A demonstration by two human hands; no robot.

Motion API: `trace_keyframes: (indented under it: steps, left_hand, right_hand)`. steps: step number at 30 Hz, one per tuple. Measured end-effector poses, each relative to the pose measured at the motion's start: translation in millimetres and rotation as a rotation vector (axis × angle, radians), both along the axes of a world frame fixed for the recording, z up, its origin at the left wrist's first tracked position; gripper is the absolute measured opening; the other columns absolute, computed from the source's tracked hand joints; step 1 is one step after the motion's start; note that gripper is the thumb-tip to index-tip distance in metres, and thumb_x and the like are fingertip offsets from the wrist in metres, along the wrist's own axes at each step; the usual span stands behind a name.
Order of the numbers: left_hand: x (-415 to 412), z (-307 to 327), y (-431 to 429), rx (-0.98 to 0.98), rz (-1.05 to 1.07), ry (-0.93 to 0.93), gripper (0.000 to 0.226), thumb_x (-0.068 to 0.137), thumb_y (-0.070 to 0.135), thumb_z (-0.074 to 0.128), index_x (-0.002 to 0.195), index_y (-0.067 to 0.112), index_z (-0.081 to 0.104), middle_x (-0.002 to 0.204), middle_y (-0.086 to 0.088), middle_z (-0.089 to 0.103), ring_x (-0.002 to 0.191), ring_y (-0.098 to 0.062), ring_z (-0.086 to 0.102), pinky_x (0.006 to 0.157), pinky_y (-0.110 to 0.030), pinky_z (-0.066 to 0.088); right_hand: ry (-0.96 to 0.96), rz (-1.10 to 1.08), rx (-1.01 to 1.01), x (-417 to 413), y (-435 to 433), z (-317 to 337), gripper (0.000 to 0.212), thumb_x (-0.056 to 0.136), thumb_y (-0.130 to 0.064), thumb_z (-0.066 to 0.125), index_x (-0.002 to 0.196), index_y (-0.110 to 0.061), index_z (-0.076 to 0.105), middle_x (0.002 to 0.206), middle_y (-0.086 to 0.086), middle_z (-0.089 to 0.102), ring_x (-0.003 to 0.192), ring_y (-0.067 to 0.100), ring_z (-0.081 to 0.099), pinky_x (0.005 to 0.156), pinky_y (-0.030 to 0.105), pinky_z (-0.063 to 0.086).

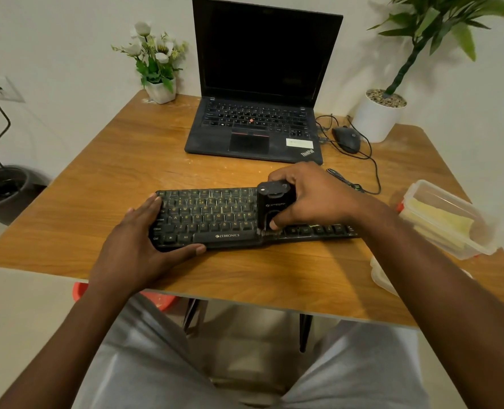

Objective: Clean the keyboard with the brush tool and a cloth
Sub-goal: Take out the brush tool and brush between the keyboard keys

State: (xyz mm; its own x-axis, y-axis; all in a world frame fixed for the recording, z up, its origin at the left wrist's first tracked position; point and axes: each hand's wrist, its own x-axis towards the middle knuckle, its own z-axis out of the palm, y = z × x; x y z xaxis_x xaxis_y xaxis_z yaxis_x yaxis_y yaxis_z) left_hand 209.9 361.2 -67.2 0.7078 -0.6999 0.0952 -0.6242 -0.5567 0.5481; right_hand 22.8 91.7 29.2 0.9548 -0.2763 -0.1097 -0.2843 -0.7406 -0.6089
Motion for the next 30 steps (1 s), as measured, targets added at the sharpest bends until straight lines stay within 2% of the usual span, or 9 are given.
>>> trace_keyframes:
  steps: [4,9,11,14,16,20,22,25,30]
  left_hand:
    - [0.4,-0.4,0.6,0.017,0.009,0.006,0.148,0.046,0.107,0.057,0.166,0.025,0.029,0.173,0.006,0.028,0.160,-0.030,0.022,0.127,-0.053,0.028]
    - [-1.1,1.3,0.5,0.016,0.004,0.010,0.146,0.048,0.104,0.062,0.167,0.025,0.029,0.173,0.006,0.027,0.160,-0.030,0.022,0.127,-0.052,0.026]
    - [-2.1,2.3,-0.4,0.008,0.000,0.010,0.141,0.052,0.096,0.071,0.166,0.024,0.029,0.173,0.005,0.027,0.160,-0.030,0.022,0.128,-0.051,0.025]
    - [-2.7,3.5,-1.5,0.007,0.005,0.001,0.136,0.054,0.087,0.074,0.166,0.023,0.029,0.173,0.005,0.027,0.160,-0.029,0.022,0.128,-0.050,0.025]
    - [-1.8,2.1,-1.0,0.011,0.008,0.003,0.137,0.054,0.088,0.074,0.166,0.024,0.029,0.173,0.005,0.027,0.160,-0.030,0.022,0.128,-0.051,0.025]
    - [0.2,-0.5,0.3,0.010,0.007,0.014,0.145,0.049,0.104,0.064,0.166,0.026,0.030,0.173,0.007,0.027,0.160,-0.029,0.021,0.128,-0.051,0.026]
    - [-0.4,-0.8,0.2,-0.002,0.009,0.013,0.145,0.047,0.103,0.060,0.166,0.026,0.031,0.172,0.007,0.028,0.160,-0.029,0.022,0.128,-0.051,0.026]
    - [-0.6,-0.9,0.1,-0.008,0.011,0.009,0.145,0.047,0.103,0.060,0.166,0.026,0.031,0.172,0.007,0.028,0.160,-0.030,0.022,0.128,-0.051,0.027]
    - [1.6,-2.3,0.0,0.005,0.006,-0.007,0.146,0.047,0.105,0.058,0.166,0.025,0.031,0.172,0.005,0.029,0.160,-0.030,0.024,0.128,-0.051,0.027]
  right_hand:
    - [-0.072,-0.063,-0.023,3.0,4.3,-3.6,0.037,0.072,-0.021,0.096,0.099,-0.021,0.071,0.095,-0.003,0.076,0.089,0.014,0.073,0.081,0.053,0.062]
    - [-0.025,0.025,0.032,2.4,7.0,-4.7,0.035,0.071,-0.018,0.097,0.095,-0.018,0.071,0.094,-0.002,0.075,0.087,0.014,0.073,0.077,0.051,0.061]
    - [0.006,0.036,0.057,-0.2,3.0,-3.1,0.035,0.070,-0.015,0.097,0.095,-0.017,0.073,0.094,0.000,0.076,0.087,0.014,0.073,0.075,0.048,0.061]
    - [-0.004,-0.001,0.035,-4.4,-2.8,-1.4,0.035,0.071,-0.016,0.097,0.096,-0.020,0.072,0.094,-0.003,0.076,0.086,0.010,0.073,0.075,0.043,0.062]
    - [-0.048,-0.059,0.003,-4.8,-5.8,-2.5,0.037,0.071,-0.018,0.097,0.097,-0.024,0.072,0.094,-0.005,0.076,0.087,0.009,0.073,0.077,0.045,0.063]
    - [-0.083,-0.071,0.001,-2.0,-2.6,-5.6,0.037,0.071,-0.019,0.097,0.097,-0.022,0.071,0.093,-0.004,0.076,0.086,0.010,0.073,0.077,0.045,0.063]
    - [-0.057,-0.032,0.021,-2.8,0.1,-4.5,0.036,0.072,-0.018,0.097,0.097,-0.019,0.072,0.095,-0.003,0.076,0.085,0.009,0.073,0.076,0.041,0.062]
    - [-0.022,-0.002,0.059,-8.3,-4.8,-3.3,0.035,0.071,-0.015,0.097,0.095,-0.017,0.072,0.094,-0.001,0.076,0.086,0.013,0.073,0.076,0.044,0.060]
    - [-0.016,-0.076,0.053,-23.1,-22.4,-3.5,0.039,0.069,-0.016,0.098,0.097,-0.024,0.073,0.095,-0.004,0.078,0.088,0.009,0.075,0.078,0.042,0.063]
